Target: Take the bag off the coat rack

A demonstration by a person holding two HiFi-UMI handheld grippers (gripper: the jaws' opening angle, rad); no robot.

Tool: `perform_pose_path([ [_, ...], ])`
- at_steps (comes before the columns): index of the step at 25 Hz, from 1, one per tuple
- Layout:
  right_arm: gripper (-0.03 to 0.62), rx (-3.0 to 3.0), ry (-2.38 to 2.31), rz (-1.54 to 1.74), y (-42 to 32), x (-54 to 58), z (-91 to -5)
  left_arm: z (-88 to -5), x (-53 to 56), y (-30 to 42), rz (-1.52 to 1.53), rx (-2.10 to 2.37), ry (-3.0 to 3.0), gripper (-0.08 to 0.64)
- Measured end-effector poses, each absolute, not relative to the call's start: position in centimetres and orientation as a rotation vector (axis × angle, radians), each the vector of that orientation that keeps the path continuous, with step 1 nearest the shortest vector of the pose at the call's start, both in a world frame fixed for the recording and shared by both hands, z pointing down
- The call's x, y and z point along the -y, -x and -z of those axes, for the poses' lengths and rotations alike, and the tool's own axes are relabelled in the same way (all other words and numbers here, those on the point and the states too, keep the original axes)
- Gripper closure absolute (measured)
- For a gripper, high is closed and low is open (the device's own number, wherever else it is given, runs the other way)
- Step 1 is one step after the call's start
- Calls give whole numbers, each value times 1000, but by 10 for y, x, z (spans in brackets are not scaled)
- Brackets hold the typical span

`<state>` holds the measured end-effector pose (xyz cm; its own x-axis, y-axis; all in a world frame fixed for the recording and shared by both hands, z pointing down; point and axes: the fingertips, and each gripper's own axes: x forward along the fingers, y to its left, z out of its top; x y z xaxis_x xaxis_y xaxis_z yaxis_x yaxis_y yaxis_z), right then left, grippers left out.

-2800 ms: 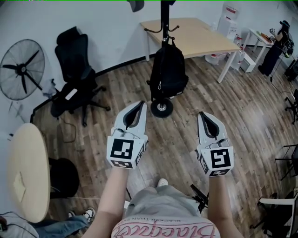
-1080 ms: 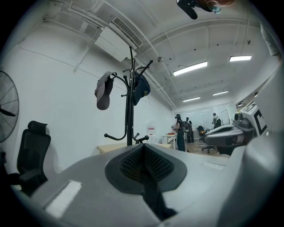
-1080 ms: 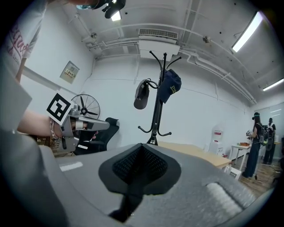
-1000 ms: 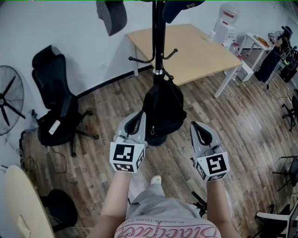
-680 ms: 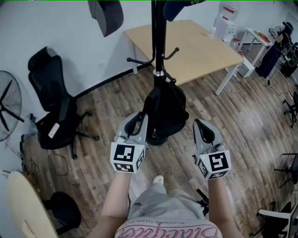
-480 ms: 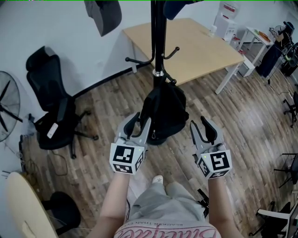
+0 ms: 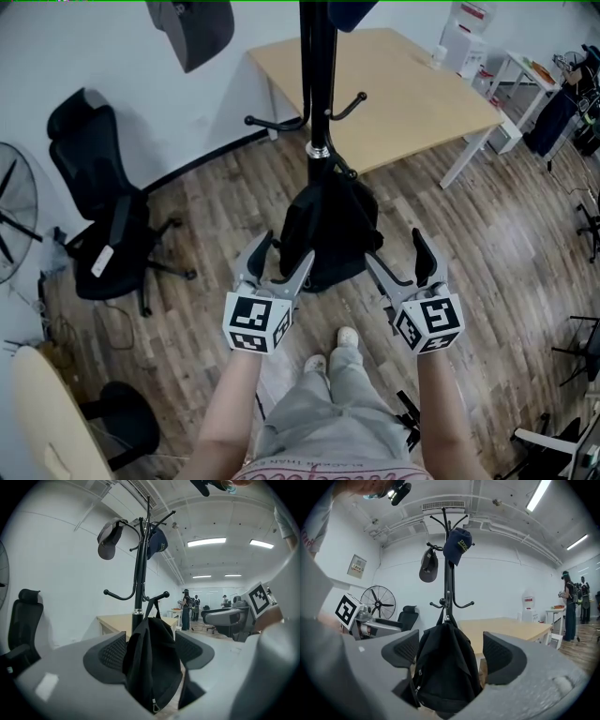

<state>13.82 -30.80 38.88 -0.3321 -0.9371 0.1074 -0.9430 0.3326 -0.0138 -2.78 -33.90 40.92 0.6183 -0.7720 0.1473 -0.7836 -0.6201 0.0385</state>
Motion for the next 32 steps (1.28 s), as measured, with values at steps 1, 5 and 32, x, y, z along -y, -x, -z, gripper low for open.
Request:
perform_pose_path([
  [1, 169, 2501, -1749, -137, -139, 313, -395, -413, 342, 27, -181, 1324, -2729, 227],
  [5, 175, 2488, -1694, -203, -144, 332, -422, -429, 355, 22, -211, 1339, -2710, 228],
  [32, 253, 2436, -1350, -322, -152, 427, -540, -539, 416, -4, -452, 1388, -2499, 252],
])
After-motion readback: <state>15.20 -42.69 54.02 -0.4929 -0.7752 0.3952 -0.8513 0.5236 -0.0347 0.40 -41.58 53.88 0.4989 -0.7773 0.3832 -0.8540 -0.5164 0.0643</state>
